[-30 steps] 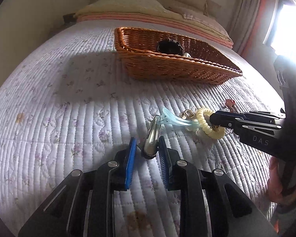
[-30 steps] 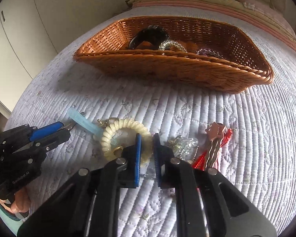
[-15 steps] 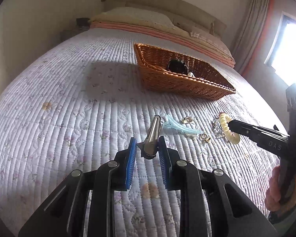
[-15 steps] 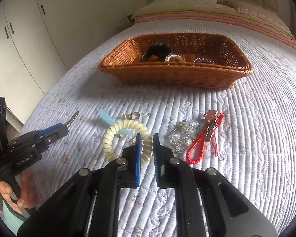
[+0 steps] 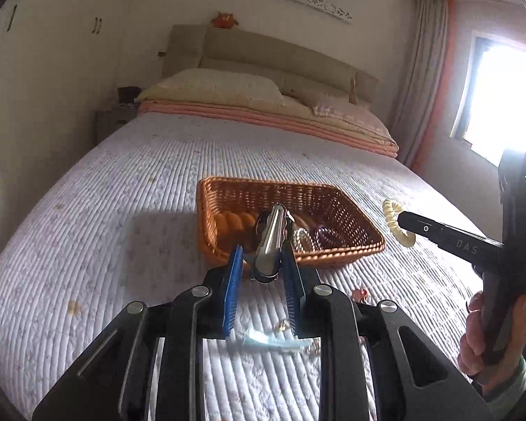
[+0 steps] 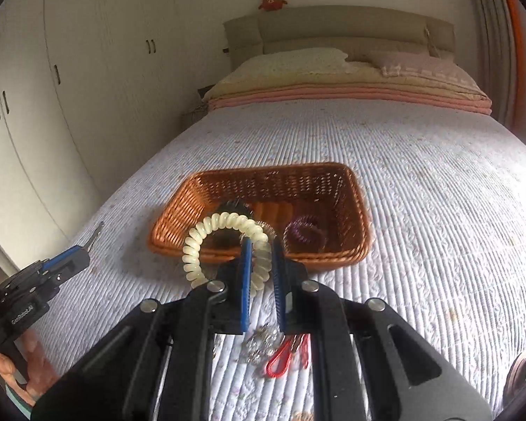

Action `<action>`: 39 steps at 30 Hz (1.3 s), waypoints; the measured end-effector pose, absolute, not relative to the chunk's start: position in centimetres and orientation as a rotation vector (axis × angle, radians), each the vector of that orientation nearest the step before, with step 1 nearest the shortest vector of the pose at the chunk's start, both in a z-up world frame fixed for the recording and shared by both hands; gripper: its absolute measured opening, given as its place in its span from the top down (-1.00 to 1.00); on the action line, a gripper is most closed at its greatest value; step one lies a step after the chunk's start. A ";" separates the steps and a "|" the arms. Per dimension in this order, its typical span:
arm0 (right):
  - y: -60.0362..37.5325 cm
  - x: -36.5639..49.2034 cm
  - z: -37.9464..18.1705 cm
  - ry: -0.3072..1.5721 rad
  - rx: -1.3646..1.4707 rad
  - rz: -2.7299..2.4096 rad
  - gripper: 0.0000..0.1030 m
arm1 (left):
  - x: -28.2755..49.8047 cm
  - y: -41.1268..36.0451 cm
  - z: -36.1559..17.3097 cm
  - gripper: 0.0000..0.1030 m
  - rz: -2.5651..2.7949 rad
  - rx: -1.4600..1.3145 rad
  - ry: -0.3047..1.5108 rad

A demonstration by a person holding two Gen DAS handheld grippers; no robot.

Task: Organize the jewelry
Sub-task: 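Carry clip and cream coil into the basket and open both grippers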

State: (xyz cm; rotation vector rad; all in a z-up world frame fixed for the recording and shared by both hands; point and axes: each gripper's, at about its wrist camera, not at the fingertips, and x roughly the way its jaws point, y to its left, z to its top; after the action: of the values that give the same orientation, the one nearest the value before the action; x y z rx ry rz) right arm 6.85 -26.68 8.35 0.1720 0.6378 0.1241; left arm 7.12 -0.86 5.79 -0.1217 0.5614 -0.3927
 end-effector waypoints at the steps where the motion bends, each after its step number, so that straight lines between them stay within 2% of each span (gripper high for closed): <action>1: -27.0 8.0 8.4 0.643 0.180 0.105 0.81 | 8.1 -1.3 5.9 0.60 -0.390 -0.117 0.565; 5: -28.0 13.2 7.6 0.693 0.188 0.046 0.81 | 13.4 -3.3 5.6 0.60 -0.381 -0.107 0.607; 12: -29.7 21.4 3.4 0.866 0.295 -0.006 0.81 | 20.4 -6.1 2.0 0.59 -0.352 -0.065 0.718; 19: -28.4 24.2 0.6 0.945 0.231 -0.045 0.81 | 21.5 -7.5 -0.8 0.59 -0.340 -0.012 0.756; 26: -28.2 24.6 -0.9 0.982 0.234 -0.039 0.80 | 21.3 -7.6 -0.9 0.57 -0.357 -0.008 0.760; 27: -28.5 24.5 -0.8 0.984 0.246 -0.034 0.80 | 21.2 -7.6 -0.8 0.56 -0.359 -0.012 0.755; 29: -29.0 24.5 -0.5 0.972 0.269 -0.014 0.79 | 20.6 -7.2 -0.2 0.39 -0.372 -0.030 0.741; 31: -29.3 24.2 -0.3 0.960 0.272 -0.003 0.69 | 19.7 -6.7 0.6 0.26 -0.389 -0.049 0.720; 32: -29.4 23.7 0.1 0.949 0.278 0.006 0.58 | 19.0 -6.3 1.3 0.19 -0.403 -0.059 0.701; 35: -29.3 22.0 1.5 0.916 0.280 0.026 0.37 | 17.0 -5.4 2.9 0.17 -0.431 -0.068 0.660; 38: -28.8 19.4 3.4 0.865 0.272 0.039 -0.03 | 14.5 -4.2 4.5 0.04 -0.473 -0.083 0.620; 39: -28.6 18.2 4.2 0.841 0.266 0.054 -0.04 | 13.7 -3.9 4.9 0.02 -0.484 -0.085 0.609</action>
State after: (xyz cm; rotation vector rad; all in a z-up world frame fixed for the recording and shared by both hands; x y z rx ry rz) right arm 18.23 -28.64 4.16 0.2664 0.8414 0.0541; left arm 13.75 -3.87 4.89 -0.0853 0.6085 -0.4842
